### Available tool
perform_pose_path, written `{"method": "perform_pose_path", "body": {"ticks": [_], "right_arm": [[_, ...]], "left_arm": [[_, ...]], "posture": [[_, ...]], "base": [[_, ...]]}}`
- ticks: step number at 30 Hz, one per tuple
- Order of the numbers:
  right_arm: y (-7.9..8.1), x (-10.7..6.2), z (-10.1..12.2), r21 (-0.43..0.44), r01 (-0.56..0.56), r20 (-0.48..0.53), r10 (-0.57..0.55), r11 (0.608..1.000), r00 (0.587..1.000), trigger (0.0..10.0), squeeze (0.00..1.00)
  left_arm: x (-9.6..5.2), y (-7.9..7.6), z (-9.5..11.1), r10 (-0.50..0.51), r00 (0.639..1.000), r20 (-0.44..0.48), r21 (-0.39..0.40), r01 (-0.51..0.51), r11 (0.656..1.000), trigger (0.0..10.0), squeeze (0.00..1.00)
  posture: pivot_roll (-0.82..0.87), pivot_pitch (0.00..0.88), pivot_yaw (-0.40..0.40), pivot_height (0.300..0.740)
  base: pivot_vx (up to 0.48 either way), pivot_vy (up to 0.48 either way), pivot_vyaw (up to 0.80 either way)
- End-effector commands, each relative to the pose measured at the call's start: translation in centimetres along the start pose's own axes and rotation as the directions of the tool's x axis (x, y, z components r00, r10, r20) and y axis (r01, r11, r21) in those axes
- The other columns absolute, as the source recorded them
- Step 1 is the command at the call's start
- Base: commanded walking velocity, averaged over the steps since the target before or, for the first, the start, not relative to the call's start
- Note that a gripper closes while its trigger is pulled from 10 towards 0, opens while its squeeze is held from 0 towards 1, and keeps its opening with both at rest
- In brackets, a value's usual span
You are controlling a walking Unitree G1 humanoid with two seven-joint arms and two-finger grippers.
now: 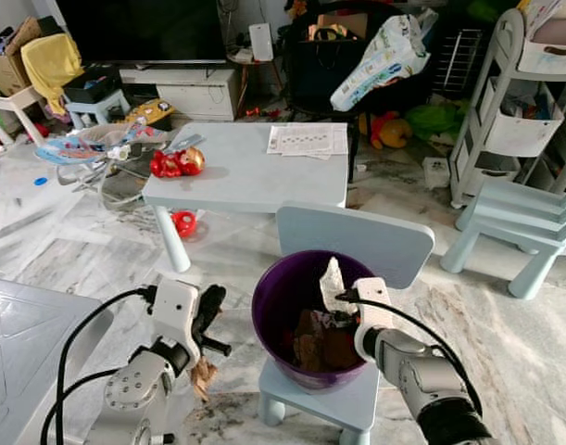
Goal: Picking trash to rubbish bin
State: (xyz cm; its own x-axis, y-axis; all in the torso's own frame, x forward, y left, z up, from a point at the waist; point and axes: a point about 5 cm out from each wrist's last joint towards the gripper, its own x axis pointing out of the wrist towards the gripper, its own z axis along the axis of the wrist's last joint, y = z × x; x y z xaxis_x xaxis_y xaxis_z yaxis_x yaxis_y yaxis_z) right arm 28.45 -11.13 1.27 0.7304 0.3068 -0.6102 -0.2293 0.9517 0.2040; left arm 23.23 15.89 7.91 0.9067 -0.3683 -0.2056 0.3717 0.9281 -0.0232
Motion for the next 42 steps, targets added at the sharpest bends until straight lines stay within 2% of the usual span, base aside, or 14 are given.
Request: {"method": "perform_pose_path", "body": {"ticks": [1, 16, 19, 22, 23, 24, 31, 33, 35, 36, 40, 41, 42], "right_arm": [[0.4, 0.3, 0.8, -0.007, -0.023, 0.028, 0.023, 1.0, 0.999, 10.0, 1.0], [-0.7, 0.5, 1.2, -0.008, 0.014, 0.05, -0.013, 1.0, 0.999, 10.0, 1.0], [-0.8, 0.2, 1.9, -0.022, 0.033, 0.096, -0.03, 0.999, 0.995, 10.0, 1.0], [-1.0, -1.0, 2.7, -0.021, 0.057, 0.131, -0.054, 0.998, 0.99, 10.0, 1.0], [-1.0, -1.0, 2.7, -0.021, 0.057, 0.131, -0.054, 0.998, 0.99, 10.0, 1.0], [-0.9, -1.7, 2.8, -0.051, 0.054, 0.137, -0.047, 0.997, 0.989, 10.0, 1.0], [-0.2, -5.1, 3.3, -0.08, -0.043, 0.156, 0.055, 0.996, 0.986, 10.0, 1.0], [-0.1, -7.0, 2.6, -0.131, -0.098, 0.105, 0.112, 0.987, 0.988, 10.0, 1.0], [-0.1, -7.4, 2.4, -0.141, -0.106, 0.092, 0.12, 0.984, 0.989, 10.0, 1.0], [0.2, -8.5, 1.9, -0.165, -0.157, 0.053, 0.167, 0.974, 0.984, 10.0, 1.0], [1.0, -10.8, 0.7, -0.155, -0.263, -0.036, 0.261, 0.952, 0.965, 10.0, 1.0], [1.0, -10.8, 0.7, -0.155, -0.263, -0.036, 0.261, 0.952, 0.965, 10.0, 1.0], [1.0, -11.3, 0.3, -0.152, -0.278, -0.059, 0.272, 0.949, 0.961, 10.0, 1.0]], "left_arm": [[0.1, 0.1, 0.6, -0.016, 1.0, 0.008, 0.021, 0.016, 1.0, 0.0, 0.0], [0.3, 0.1, 0.8, -0.014, 1.0, 0.013, 0.022, 0.014, 1.0, 0.0, 0.0], [0.7, -0.2, 1.2, -0.024, 0.999, 0.028, 0.017, 0.024, 1.0, 0.0, 0.0], [2.3, -1.2, 2.0, -0.072, 0.996, 0.059, 0.008, 0.072, 0.997, 0.0, 0.0], [2.3, -1.2, 2.0, -0.072, 0.996, 0.059, 0.008, 0.072, 0.997, 0.0, 0.0], [3.0, -1.6, 2.2, -0.094, 0.993, 0.066, 0.01, 0.094, 0.996, 0.0, 0.0], [5.6, -3.3, 2.5, -0.174, 0.982, 0.07, 0.016, 0.174, 0.985, 0.0, 0.0], [7.2, -4.3, 2.3, -0.206, 0.976, 0.065, 0.008, 0.206, 0.979, 0.0, 0.0], [7.4, -4.6, 2.3, -0.212, 0.975, 0.064, 0.006, 0.212, 0.977, 0.0, 0.0], [8.2, -5.3, 2.4, -0.234, 0.97, 0.072, -0.004, 0.235, 0.972, 0.0, 0.0], [9.7, -7.1, 2.6, -0.279, 0.956, 0.095, -0.028, 0.282, 0.959, 0.0, 0.0], [9.7, -7.1, 2.6, -0.279, 0.956, 0.095, -0.028, 0.282, 0.959, 0.0, 0.0], [10.3, -7.9, 2.7, -0.296, 0.95, 0.101, -0.034, 0.301, 0.953, 0.0, 0.0]], "posture": [[0.01, 0.072, 0.072, 0.74], [0.02, 0.073, 0.076, 0.74], [0.02, 0.074, 0.076, 0.74], [-0.02, 0.075, 0.076, 0.74], [-0.02, 0.075, 0.076, 0.74], [-0.04, 0.075, 0.08, 0.74], [-0.1, 0.083, 0.1, 0.74], [-0.13, 0.088, 0.109, 0.74], [-0.13, 0.088, 0.109, 0.74], [-0.15, 0.09, 0.112, 0.74], [-0.19, 0.093, 0.12, 0.74], [-0.19, 0.093, 0.12, 0.74], [-0.2, 0.095, 0.124, 0.74]], "base": [[0.0, 0.0, 0.0], [0.0, 0.0, 0.0], [0.0, 0.0, 0.0], [0.0, 0.0, 0.0], [0.0, 0.0, 0.0], [0.0, 0.0, 0.0], [0.0, 0.0, 0.0], [0.0, 0.0, 0.0], [0.0, 0.0, 0.0], [0.0, 0.0, 0.0], [0.0, 0.0, 0.0], [0.0, 0.0, 0.0], [0.0, 0.0, 0.0]]}}
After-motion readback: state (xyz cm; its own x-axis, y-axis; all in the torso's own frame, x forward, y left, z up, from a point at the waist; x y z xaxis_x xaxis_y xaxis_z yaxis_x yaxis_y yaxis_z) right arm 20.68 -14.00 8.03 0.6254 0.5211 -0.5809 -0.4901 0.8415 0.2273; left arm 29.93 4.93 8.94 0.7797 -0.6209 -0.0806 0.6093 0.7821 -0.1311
